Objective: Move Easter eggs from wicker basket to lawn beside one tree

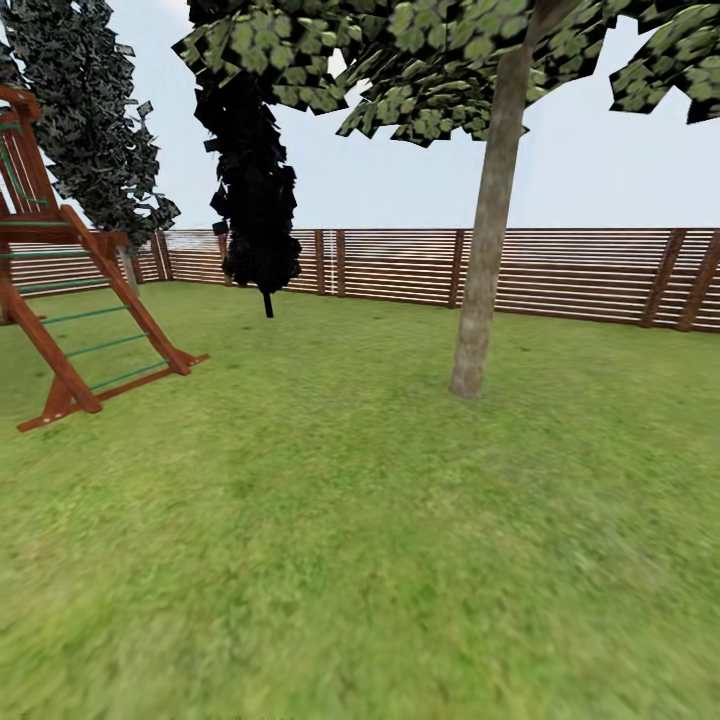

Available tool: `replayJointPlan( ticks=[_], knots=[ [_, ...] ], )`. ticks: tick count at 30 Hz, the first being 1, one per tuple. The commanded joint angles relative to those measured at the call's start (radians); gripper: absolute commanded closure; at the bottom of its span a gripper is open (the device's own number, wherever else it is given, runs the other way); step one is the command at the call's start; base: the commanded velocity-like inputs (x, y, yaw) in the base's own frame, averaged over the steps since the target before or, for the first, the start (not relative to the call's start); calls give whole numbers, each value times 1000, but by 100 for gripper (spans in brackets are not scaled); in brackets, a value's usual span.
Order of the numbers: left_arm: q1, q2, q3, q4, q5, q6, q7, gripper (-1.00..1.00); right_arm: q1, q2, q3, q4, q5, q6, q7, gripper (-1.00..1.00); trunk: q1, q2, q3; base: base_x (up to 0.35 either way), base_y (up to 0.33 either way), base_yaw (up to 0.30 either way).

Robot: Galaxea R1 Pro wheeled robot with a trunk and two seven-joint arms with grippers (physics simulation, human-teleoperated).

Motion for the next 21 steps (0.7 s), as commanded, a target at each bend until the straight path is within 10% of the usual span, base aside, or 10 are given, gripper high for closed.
replayJointPlan(
  ticks=[1, 21],
  knots=[
    [0, 0, 1, -2, 1, 1, -1, -100, 0, 0, 1, 1, 1, -4, 1, -100, 0, 0, -1, 0, 0, 237],
    [0, 0, 0, -2, 0, 0, -1, -100, 0, 3, 3, 4, 4, -29, -1, -100, 0, 0, -6, 0, 0, 294]
  ],
)
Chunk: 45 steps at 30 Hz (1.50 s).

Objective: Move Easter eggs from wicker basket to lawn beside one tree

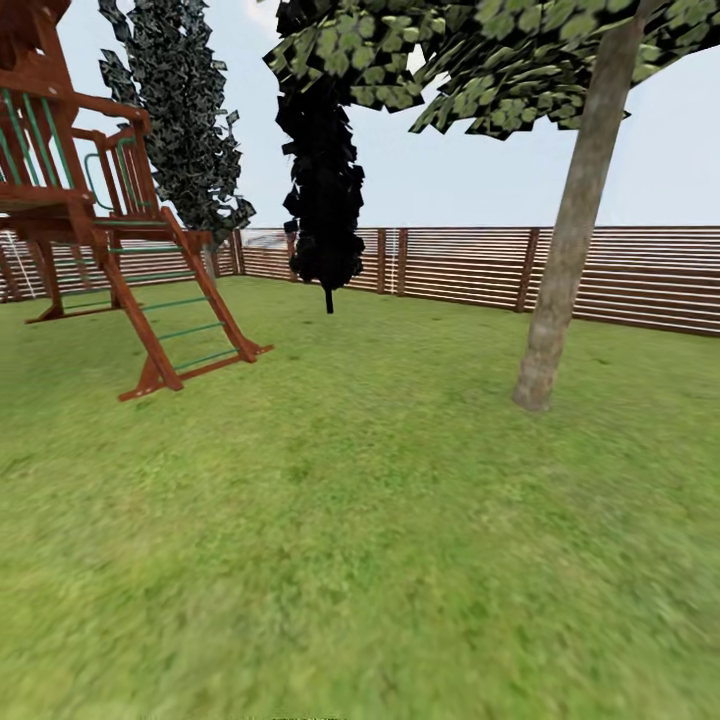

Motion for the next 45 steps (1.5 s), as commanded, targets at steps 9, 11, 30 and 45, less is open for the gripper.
replayJointPlan(
  ticks=[9, 11, 30, 45],
  knots=[
    [0, 0, 1, -2, 0, 1, -1, -100, 0, 0, 0, 1, 1, -3, 1, -100, 0, 0, -6, 0, 0, 295],
    [0, 0, 0, -2, 0, 1, -1, -100, 0, 0, 0, 1, 1, -3, 1, -100, 0, 0, -7, 0, 0, 295],
    [0, 0, 1, -2, 0, 1, -1, -100, 0, 0, -1, 1, 1, -3, 1, -100, 0, 0, -17, 0, 0, 294],
    [0, 0, 1, -2, 0, 1, -1, -100, 0, 0, -1, 1, 1, -3, 1, -100, 0, 0, -25, 0, 0, 293]
  ],
)
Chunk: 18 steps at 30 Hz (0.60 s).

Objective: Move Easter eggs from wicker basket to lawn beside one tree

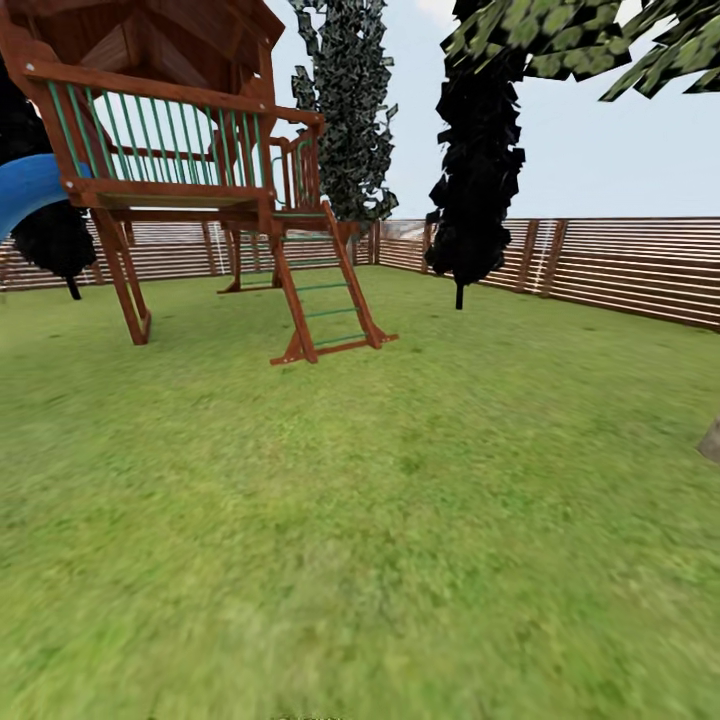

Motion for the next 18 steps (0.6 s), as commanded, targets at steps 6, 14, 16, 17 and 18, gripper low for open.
replayJointPlan(
  ticks=[6, 14, 16, 17, 18],
  knots=[
    [0, 0, 1, -2, 1, 1, -1, -100, 0, -1, 0, 1, 1, -3, 1, -100, 0, 0, -4, 0, 0, 293],
    [0, 0, 1, -2, 1, 1, -1, -100, 0, -2, 0, 1, 1, -3, 1, -100, 0, 0, -8, 0, 0, 292],
    [0, 0, 1, -2, 1, 1, -1, -100, 0, -2, 0, 1, 1, -4, 1, -100, 0, 0, -10, 0, 0, 292],
    [0, 0, 1, -2, 1, 1, -1, -100, 0, -2, 0, 1, 1, -4, 1, -100, 0, 0, -10, 0, 0, 292],
    [0, 0, 1, -2, 1, 1, -1, -100, 0, -2, 0, 1, 1, -3, 1, -100, 0, 0, -11, 0, 0, 292]
  ],
)
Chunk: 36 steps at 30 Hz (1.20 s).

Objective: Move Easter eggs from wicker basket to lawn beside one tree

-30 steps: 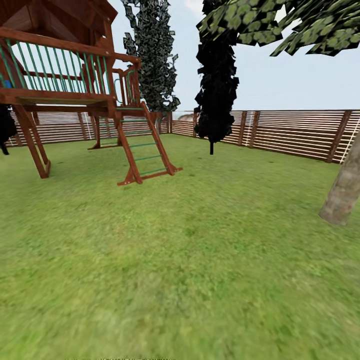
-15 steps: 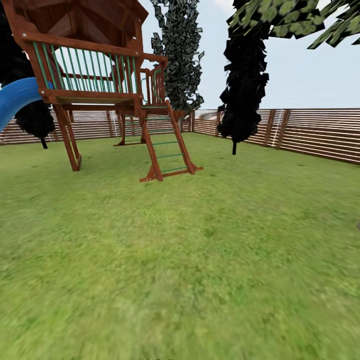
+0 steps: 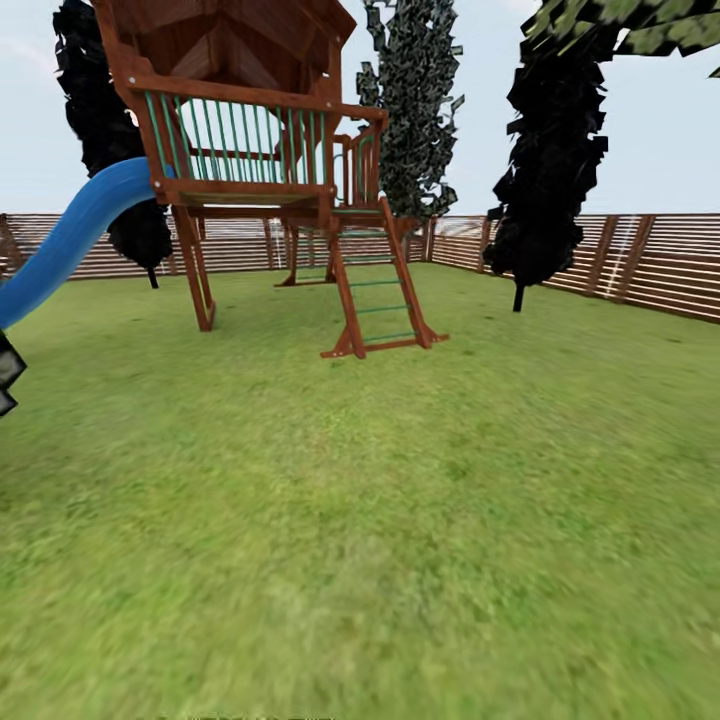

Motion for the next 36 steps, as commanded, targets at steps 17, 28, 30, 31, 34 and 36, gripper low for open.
replayJointPlan(
  ticks=[17, 28, 30, 31, 34, 36],
  knots=[
    [0, -2, -1, 1, 0, 1, -2, -100, 0, 3, 3, 2, 2, -3, 1, -100, 0, 0, -11, 0, 0, 290],
    [0, -2, -1, 1, 0, 2, -4, -100, 0, 1, 3, 2, 2, -3, -3, -100, 0, 0, -18, 0, 0, 282],
    [0, -2, -1, 1, 0, 2, -4, -100, 0, 1, 3, 2, 2, -3, -3, -100, 0, 0, -19, 0, 0, 279],
    [0, -2, -1, 1, 0, 2, -4, -100, 0, 1, 3, 2, 2, -3, -4, -100, 0, 0, -20, 0, 0, 278],
    [0, -2, -1, 1, 0, 2, -4, -100, 0, 1, 3, 2, 2, -3, -4, -100, 0, 0, -22, 0, 0, 277],
    [0, -2, -1, 1, 0, 2, -4, -100, 0, 1, 3, 2, 2, -3, -5, -100, 0, 0, -23, 0, 0, 277]
  ],
)
